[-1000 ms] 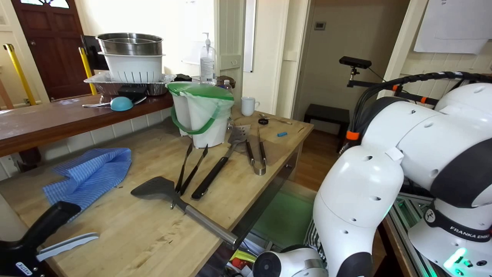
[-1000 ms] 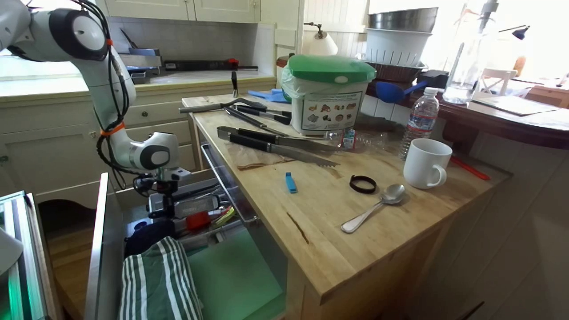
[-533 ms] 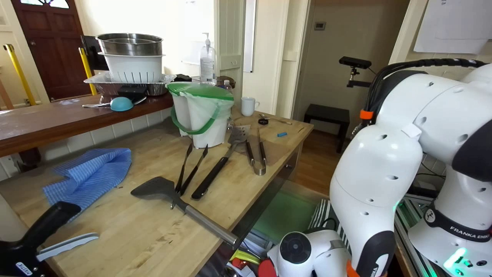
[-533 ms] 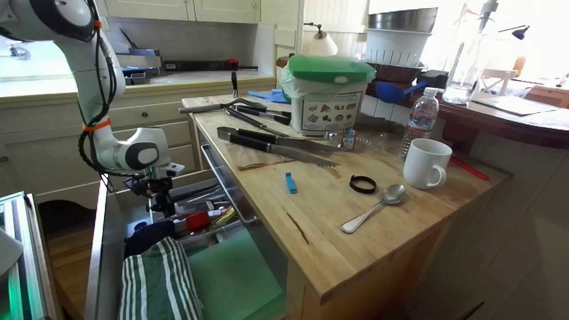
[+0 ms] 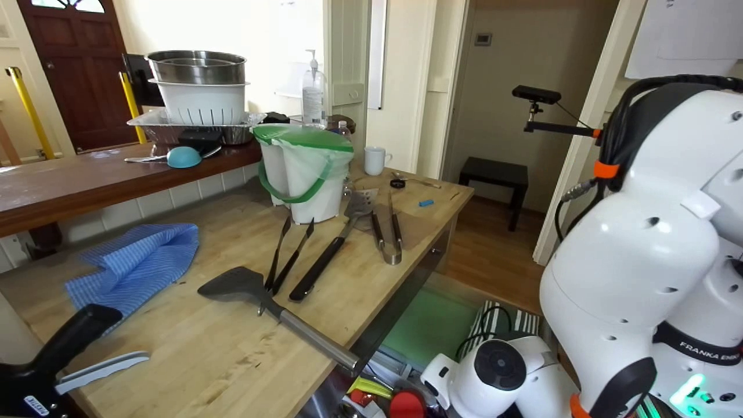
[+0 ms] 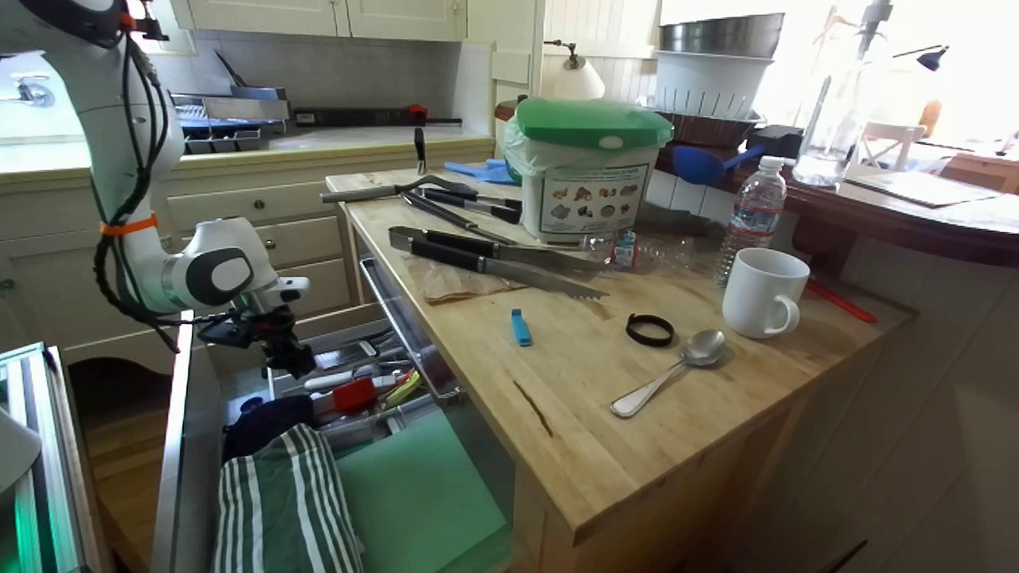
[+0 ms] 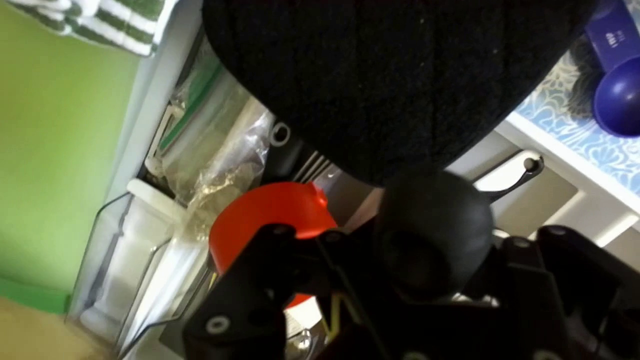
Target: Remove the grater from the drawer
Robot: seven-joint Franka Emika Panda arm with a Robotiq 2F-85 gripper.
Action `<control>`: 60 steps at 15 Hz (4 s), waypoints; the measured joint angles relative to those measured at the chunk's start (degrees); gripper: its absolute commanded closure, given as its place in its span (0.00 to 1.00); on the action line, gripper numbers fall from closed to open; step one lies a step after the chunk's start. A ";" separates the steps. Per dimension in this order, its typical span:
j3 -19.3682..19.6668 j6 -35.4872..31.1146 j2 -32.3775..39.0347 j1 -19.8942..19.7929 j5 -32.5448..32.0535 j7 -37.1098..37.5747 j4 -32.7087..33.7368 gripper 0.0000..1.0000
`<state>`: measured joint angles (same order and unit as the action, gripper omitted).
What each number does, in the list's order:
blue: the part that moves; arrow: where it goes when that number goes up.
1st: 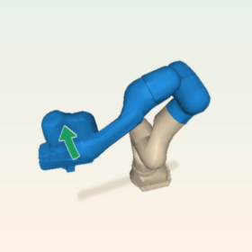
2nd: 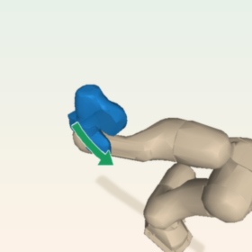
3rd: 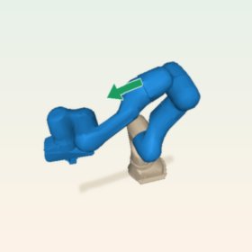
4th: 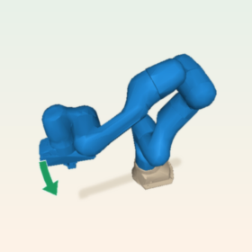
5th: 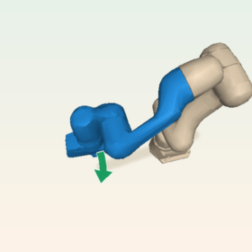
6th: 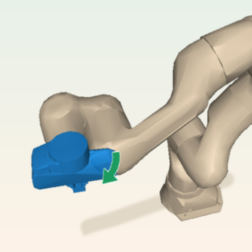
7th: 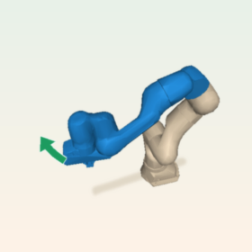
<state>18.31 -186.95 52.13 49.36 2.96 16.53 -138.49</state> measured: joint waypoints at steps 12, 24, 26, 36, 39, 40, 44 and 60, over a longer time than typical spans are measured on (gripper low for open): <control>2.51 -31.26 0.40 11.68 7.99 -22.20 -11.38 1.00; 12.16 -14.67 -12.94 17.11 18.01 -38.56 -11.85 1.00; 12.17 -14.64 -13.01 17.48 18.17 -38.56 -12.19 1.00; 10.74 -23.54 -12.68 17.39 7.07 -43.22 -12.57 1.00; 10.36 -26.95 -13.09 17.85 4.42 -47.73 -13.59 1.00; 10.66 -28.17 -13.54 18.57 4.39 -49.41 -14.38 1.00; 12.87 -32.12 -17.70 22.64 4.53 -54.99 -18.60 1.00; 13.59 -37.63 -37.17 24.58 21.09 -62.54 -18.84 1.00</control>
<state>31.90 -224.58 14.96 73.94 24.05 -46.01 -157.33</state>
